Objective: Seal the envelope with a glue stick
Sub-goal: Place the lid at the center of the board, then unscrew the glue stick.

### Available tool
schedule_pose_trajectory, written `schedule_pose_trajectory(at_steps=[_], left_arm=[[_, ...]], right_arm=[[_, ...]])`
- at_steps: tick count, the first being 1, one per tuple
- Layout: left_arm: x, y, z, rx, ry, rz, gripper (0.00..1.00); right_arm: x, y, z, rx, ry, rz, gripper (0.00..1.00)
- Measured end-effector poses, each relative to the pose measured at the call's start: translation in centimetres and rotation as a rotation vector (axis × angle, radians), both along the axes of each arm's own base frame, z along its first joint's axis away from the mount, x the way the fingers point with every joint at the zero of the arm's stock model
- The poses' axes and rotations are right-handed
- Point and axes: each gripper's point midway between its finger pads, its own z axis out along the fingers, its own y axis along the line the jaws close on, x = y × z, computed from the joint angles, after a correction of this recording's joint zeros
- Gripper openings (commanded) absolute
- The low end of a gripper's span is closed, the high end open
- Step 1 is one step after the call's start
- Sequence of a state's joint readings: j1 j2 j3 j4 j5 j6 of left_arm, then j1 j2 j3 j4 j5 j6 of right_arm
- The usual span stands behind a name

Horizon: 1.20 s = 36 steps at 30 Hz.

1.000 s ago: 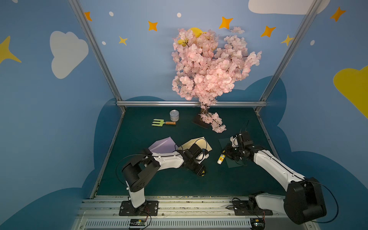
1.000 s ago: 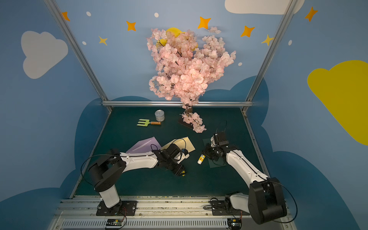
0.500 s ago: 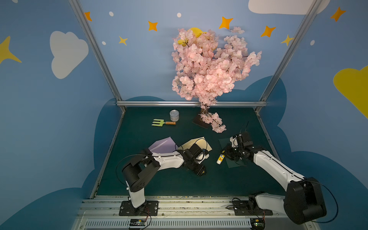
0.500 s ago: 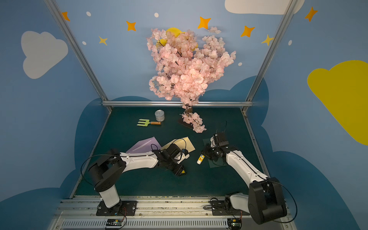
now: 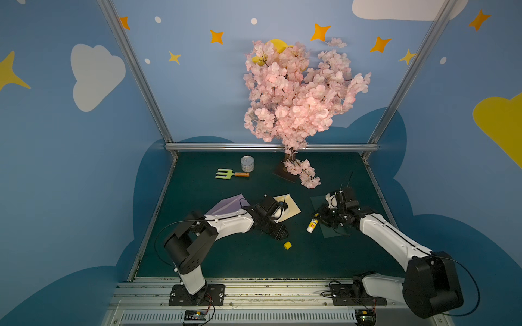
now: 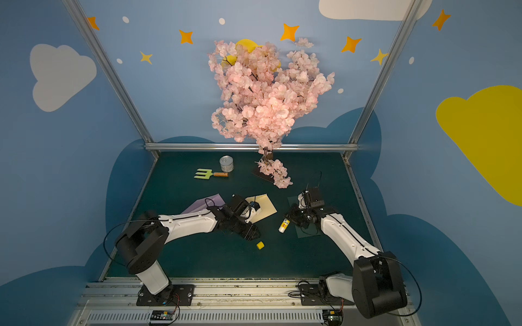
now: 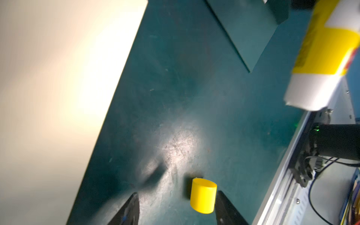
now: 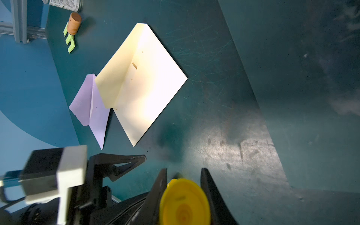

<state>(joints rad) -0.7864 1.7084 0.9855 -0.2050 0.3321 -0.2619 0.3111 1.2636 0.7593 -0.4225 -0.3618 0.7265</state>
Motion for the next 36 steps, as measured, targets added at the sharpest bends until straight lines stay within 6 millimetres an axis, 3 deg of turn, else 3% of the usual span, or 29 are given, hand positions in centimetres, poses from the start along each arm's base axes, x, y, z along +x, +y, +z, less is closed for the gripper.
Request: schedule_pose_trajectory(at_steps=[6, 12, 22, 26, 30, 36], left_arm=[[0.0, -0.2, 3.0, -0.086, -0.009, -0.012, 0.65], [-0.9, -1.2, 5.5, -0.192, -0.01, -0.066, 0.8], [-0.8, -3.2, 9.3, -0.332, -0.022, -0.113, 0.82], [-0.2, -4.2, 9.7, -0.365, -0.036, -0.118, 0.82], [0.0, -4.8, 8.6, -0.373, 0.0, -0.112, 0.78], [0.0, -5.0, 8.5, -0.381, 0.02, -0.102, 0.57]], right_arm=[[-0.2, 0.0, 0.0, 0.004, -0.002, 0.002, 0.0], [-0.3, 0.9, 1.2, 0.058, -0.027, 0.025, 0.0], [-1.6, 5.7, 4.1, 0.218, -0.144, 0.128, 0.0], [-1.5, 7.5, 5.9, 0.271, -0.212, 0.166, 0.0], [-1.3, 8.4, 7.0, 0.307, -0.248, 0.178, 0.0], [-1.5, 8.8, 7.0, 0.333, -0.259, 0.18, 0.0]])
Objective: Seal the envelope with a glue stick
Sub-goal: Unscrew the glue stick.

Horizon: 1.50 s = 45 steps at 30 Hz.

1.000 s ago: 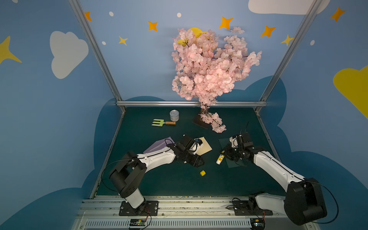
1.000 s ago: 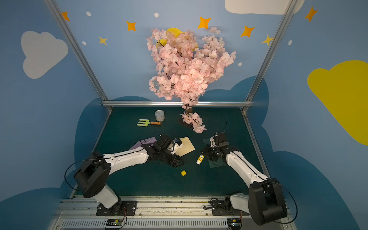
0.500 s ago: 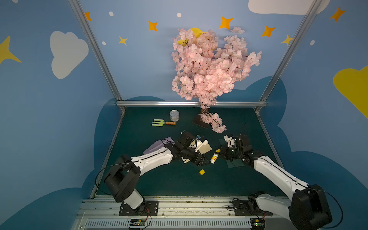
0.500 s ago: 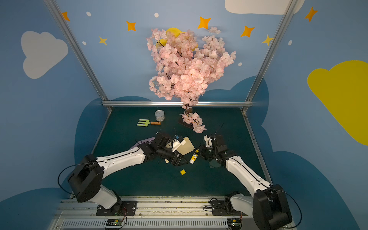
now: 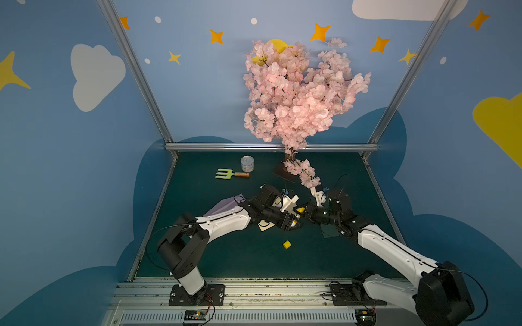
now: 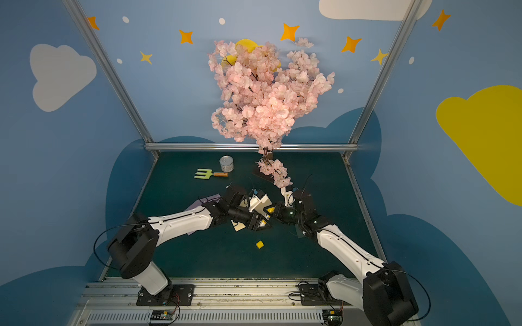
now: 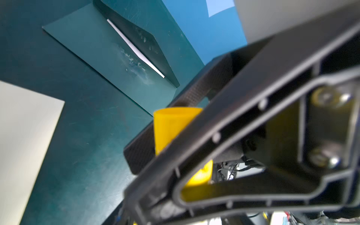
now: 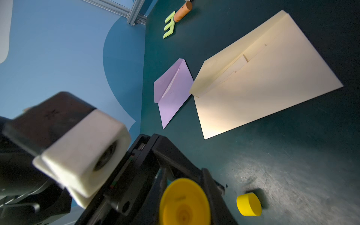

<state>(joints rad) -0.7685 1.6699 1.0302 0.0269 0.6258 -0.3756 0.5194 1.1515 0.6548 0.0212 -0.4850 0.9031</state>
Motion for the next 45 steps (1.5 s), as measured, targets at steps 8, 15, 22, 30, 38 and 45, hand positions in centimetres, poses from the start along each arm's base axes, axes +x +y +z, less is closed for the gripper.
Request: schedule_pose_trajectory(at_steps=[8, 15, 22, 30, 38, 45], left_arm=[[0.2, -0.1, 0.5, -0.028, 0.037, 0.013, 0.03], [0.1, -0.1, 0.6, -0.031, 0.045, 0.006, 0.03], [-0.4, 0.4, 0.9, -0.025, 0.035, -0.002, 0.03], [-1.3, 1.0, 2.5, -0.052, 0.002, -0.021, 0.03], [-2.2, 1.3, 3.2, -0.083, 0.0, -0.045, 0.03], [-2.0, 1.3, 3.5, -0.101, 0.01, -0.036, 0.03]], right_arm=[[-0.2, 0.5, 0.2, 0.008, -0.016, 0.011, 0.0], [-0.1, -0.5, 0.7, 0.02, -0.038, -0.014, 0.59], [0.7, -3.6, 4.9, 0.106, -0.186, -0.053, 0.71], [0.4, -2.4, 4.9, 0.179, -0.134, 0.031, 0.65], [0.4, -0.6, 5.2, 0.279, -0.108, 0.104, 0.42], [-0.3, 0.8, 5.9, 0.321, -0.121, 0.159, 0.43]])
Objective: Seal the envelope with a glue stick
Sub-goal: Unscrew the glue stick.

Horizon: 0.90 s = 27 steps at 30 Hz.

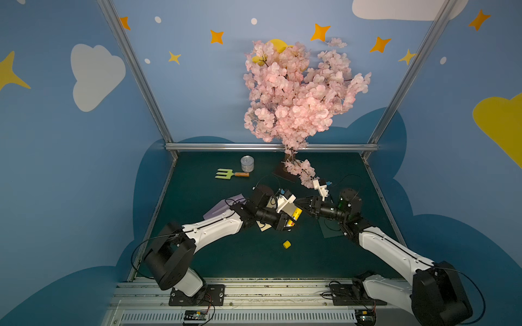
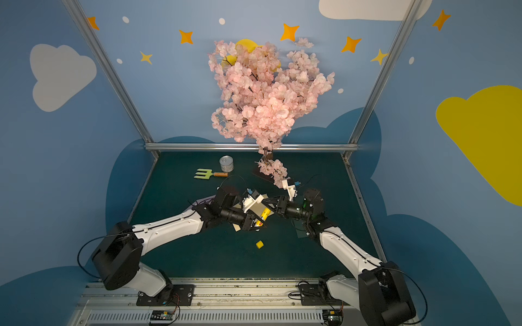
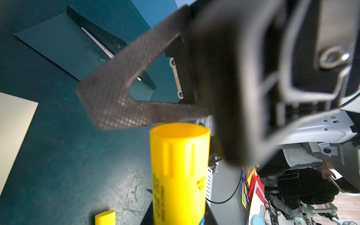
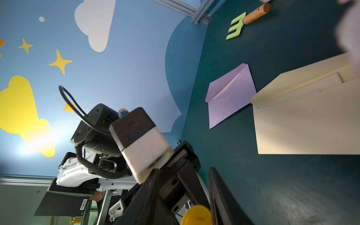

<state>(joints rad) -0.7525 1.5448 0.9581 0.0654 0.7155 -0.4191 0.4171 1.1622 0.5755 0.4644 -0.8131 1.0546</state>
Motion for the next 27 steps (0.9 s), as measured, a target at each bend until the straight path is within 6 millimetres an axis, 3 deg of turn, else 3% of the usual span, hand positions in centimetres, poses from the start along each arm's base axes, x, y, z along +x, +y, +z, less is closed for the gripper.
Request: schedule_pose_trajectory(at_steps=[8, 18, 27], left_arm=[[-0.1, 0.2, -0.3, 0.002, 0.019, 0.003, 0.03], [0.0, 0.3, -0.2, -0.004, 0.015, 0.009, 0.03], [0.2, 0.4, 0.2, -0.013, 0.007, 0.015, 0.03]], right_arm=[[-0.1, 0.0, -0.7, 0.002, 0.008, -0.007, 0.37], [0.0, 0.1, -1.4, -0.017, 0.013, -0.003, 0.44], [0.0, -0.7, -2.0, -0.044, 0.024, -0.016, 0.42]])
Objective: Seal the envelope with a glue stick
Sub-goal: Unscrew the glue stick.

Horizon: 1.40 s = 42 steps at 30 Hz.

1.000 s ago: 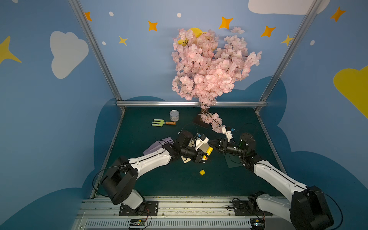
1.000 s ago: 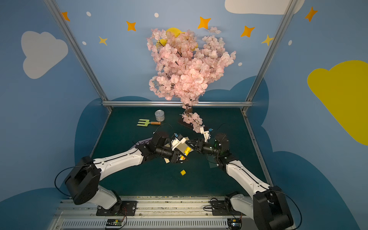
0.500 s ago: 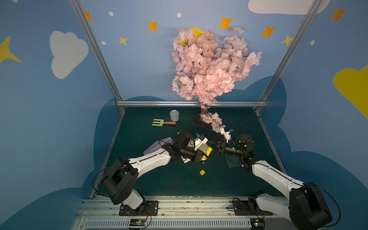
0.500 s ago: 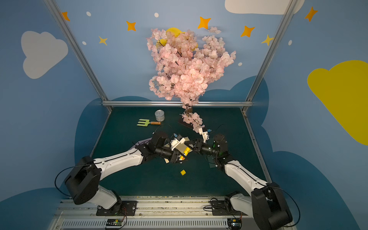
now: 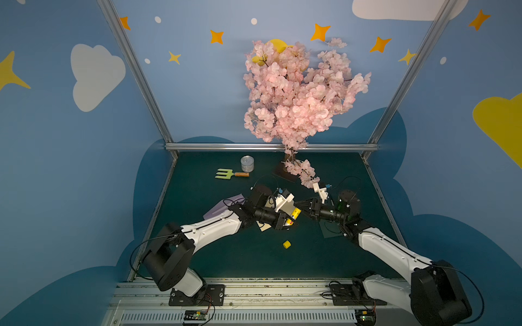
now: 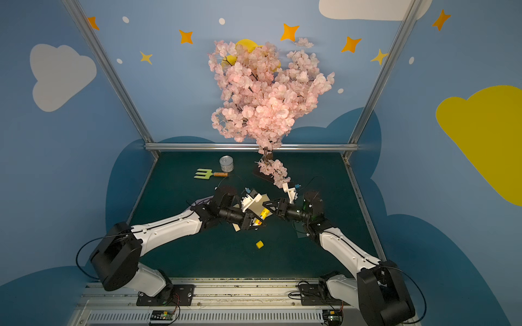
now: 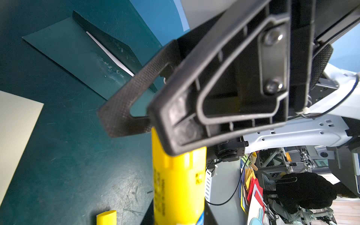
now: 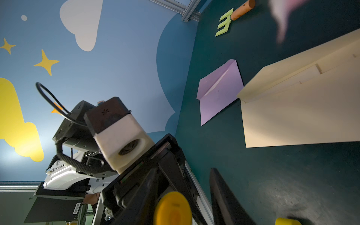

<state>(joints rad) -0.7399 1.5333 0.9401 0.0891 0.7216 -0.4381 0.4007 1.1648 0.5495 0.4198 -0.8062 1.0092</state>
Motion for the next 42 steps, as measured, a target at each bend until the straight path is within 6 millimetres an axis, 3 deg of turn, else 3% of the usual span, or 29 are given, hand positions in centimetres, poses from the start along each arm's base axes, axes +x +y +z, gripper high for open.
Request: schedule_pose_trajectory(at_steps=[9, 14, 17, 25, 30, 42], left_arm=[[0.2, 0.0, -0.2, 0.007, 0.0, 0.012, 0.03], [0.4, 0.0, -0.4, 0.013, 0.0, 0.019, 0.03], [0.4, 0.0, -0.4, 0.013, 0.0, 0.02, 0.03], [0.4, 0.0, -0.4, 0.012, 0.0, 0.019, 0.03], [0.4, 0.0, -0.3, 0.008, -0.001, 0.02, 0.03], [0.4, -0.1, -0.5, 0.008, 0.013, 0.021, 0.03]], right_arm=[[-0.7, 0.9, 0.1, 0.011, 0.013, 0.031, 0.36], [-0.7, 1.4, -0.4, 0.021, 0.036, 0.036, 0.27], [-0.7, 1.4, -0.4, 0.021, 0.035, 0.035, 0.25], [-0.5, 0.8, -0.2, 0.017, 0.025, 0.021, 0.41], [-0.4, 0.7, -0.1, 0.017, 0.027, 0.015, 0.41], [-0.4, 0.7, -0.2, 0.012, 0.027, 0.011, 0.16]])
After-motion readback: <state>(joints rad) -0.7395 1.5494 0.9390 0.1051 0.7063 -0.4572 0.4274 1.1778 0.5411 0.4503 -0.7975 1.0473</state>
